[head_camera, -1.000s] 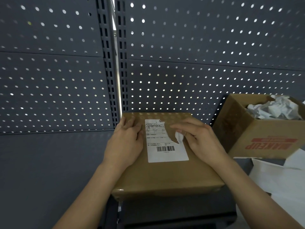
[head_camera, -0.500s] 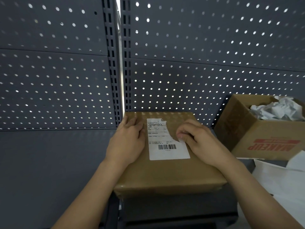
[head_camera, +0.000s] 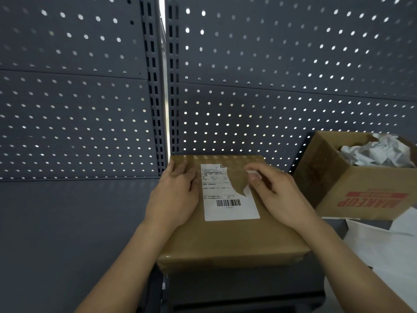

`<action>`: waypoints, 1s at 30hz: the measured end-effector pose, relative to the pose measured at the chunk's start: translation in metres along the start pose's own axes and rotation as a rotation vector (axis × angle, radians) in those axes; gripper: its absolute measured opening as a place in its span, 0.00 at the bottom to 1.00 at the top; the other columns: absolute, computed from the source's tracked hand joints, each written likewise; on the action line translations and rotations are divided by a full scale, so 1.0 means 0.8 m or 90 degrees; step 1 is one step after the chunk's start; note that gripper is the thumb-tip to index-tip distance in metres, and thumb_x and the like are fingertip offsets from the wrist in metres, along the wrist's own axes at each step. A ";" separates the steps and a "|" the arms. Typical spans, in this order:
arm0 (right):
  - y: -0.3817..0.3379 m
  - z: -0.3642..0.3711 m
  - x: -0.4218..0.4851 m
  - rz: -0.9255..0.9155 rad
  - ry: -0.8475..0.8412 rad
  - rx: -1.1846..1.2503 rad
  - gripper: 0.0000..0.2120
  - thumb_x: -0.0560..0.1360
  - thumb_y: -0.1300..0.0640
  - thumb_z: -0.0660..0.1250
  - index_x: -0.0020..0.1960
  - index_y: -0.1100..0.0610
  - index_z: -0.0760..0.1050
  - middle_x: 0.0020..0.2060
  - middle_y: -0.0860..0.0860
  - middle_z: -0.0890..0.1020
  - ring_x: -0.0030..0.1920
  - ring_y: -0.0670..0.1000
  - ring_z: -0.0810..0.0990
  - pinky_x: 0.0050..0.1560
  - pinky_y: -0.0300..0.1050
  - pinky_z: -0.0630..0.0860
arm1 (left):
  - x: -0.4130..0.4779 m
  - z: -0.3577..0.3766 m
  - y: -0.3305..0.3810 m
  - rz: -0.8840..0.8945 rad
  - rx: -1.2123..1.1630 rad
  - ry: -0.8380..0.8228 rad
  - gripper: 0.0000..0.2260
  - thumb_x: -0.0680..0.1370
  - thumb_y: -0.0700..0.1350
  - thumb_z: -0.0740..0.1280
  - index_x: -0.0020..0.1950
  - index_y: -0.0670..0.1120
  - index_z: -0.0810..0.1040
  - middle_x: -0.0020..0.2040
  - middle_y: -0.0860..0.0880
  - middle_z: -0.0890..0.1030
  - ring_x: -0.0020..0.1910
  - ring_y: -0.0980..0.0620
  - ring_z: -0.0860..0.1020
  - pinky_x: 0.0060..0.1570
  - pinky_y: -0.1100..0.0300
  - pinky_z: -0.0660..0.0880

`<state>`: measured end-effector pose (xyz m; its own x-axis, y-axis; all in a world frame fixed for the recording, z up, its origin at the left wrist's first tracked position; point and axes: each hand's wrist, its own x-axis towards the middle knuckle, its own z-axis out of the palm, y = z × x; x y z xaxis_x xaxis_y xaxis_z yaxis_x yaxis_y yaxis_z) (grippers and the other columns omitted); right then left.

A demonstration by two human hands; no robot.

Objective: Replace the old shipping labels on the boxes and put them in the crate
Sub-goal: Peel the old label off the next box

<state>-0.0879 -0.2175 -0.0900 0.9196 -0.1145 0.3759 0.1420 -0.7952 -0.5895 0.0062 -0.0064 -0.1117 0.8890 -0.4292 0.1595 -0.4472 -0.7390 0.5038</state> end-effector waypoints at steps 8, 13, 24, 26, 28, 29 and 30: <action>0.001 -0.002 0.005 -0.008 -0.149 -0.126 0.22 0.77 0.56 0.65 0.69 0.45 0.69 0.48 0.41 0.72 0.53 0.41 0.69 0.51 0.32 0.66 | 0.002 0.002 -0.004 -0.002 -0.005 0.007 0.19 0.83 0.51 0.53 0.73 0.55 0.67 0.78 0.55 0.60 0.78 0.54 0.45 0.66 0.46 0.67; 0.011 -0.003 0.004 -0.083 -0.167 -0.188 0.08 0.79 0.50 0.63 0.58 0.45 0.77 0.48 0.40 0.72 0.53 0.42 0.68 0.57 0.39 0.63 | 0.002 0.002 -0.003 0.002 -0.001 0.012 0.18 0.83 0.51 0.53 0.73 0.55 0.68 0.77 0.55 0.61 0.78 0.54 0.46 0.65 0.48 0.67; 0.005 -0.004 -0.001 -0.067 -0.078 -0.074 0.10 0.82 0.60 0.57 0.45 0.48 0.69 0.41 0.43 0.75 0.45 0.46 0.74 0.46 0.39 0.69 | 0.001 0.000 -0.001 0.001 -0.006 0.017 0.18 0.83 0.50 0.54 0.72 0.54 0.69 0.77 0.54 0.62 0.78 0.54 0.46 0.65 0.48 0.68; 0.001 -0.006 -0.002 -0.050 -0.029 -0.038 0.08 0.83 0.59 0.56 0.47 0.51 0.70 0.40 0.45 0.79 0.43 0.46 0.77 0.45 0.39 0.72 | 0.001 0.000 -0.002 0.000 -0.005 0.015 0.18 0.83 0.50 0.54 0.72 0.54 0.69 0.77 0.54 0.61 0.78 0.54 0.46 0.65 0.47 0.68; -0.002 -0.004 -0.001 -0.038 -0.011 -0.006 0.06 0.82 0.59 0.58 0.49 0.53 0.72 0.38 0.47 0.81 0.41 0.47 0.79 0.44 0.37 0.74 | 0.001 0.000 -0.002 -0.006 -0.003 0.012 0.18 0.83 0.51 0.53 0.73 0.54 0.68 0.77 0.54 0.60 0.78 0.54 0.45 0.65 0.47 0.68; -0.002 -0.003 0.000 -0.033 -0.004 0.012 0.06 0.82 0.59 0.59 0.49 0.53 0.73 0.37 0.47 0.82 0.39 0.47 0.80 0.43 0.37 0.75 | 0.001 0.001 -0.002 -0.007 -0.002 0.010 0.18 0.83 0.51 0.53 0.73 0.54 0.68 0.77 0.54 0.60 0.78 0.54 0.45 0.65 0.47 0.68; -0.001 -0.002 0.002 -0.024 0.006 0.032 0.06 0.81 0.60 0.60 0.49 0.53 0.74 0.35 0.48 0.82 0.38 0.47 0.80 0.43 0.36 0.75 | 0.001 0.001 -0.001 -0.007 -0.002 0.011 0.18 0.83 0.51 0.53 0.73 0.54 0.68 0.77 0.54 0.60 0.78 0.54 0.45 0.65 0.47 0.68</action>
<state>-0.0874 -0.2179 -0.0874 0.9096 -0.0911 0.4053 0.1949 -0.7680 -0.6100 0.0074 -0.0062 -0.1127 0.8955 -0.4119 0.1683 -0.4369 -0.7423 0.5080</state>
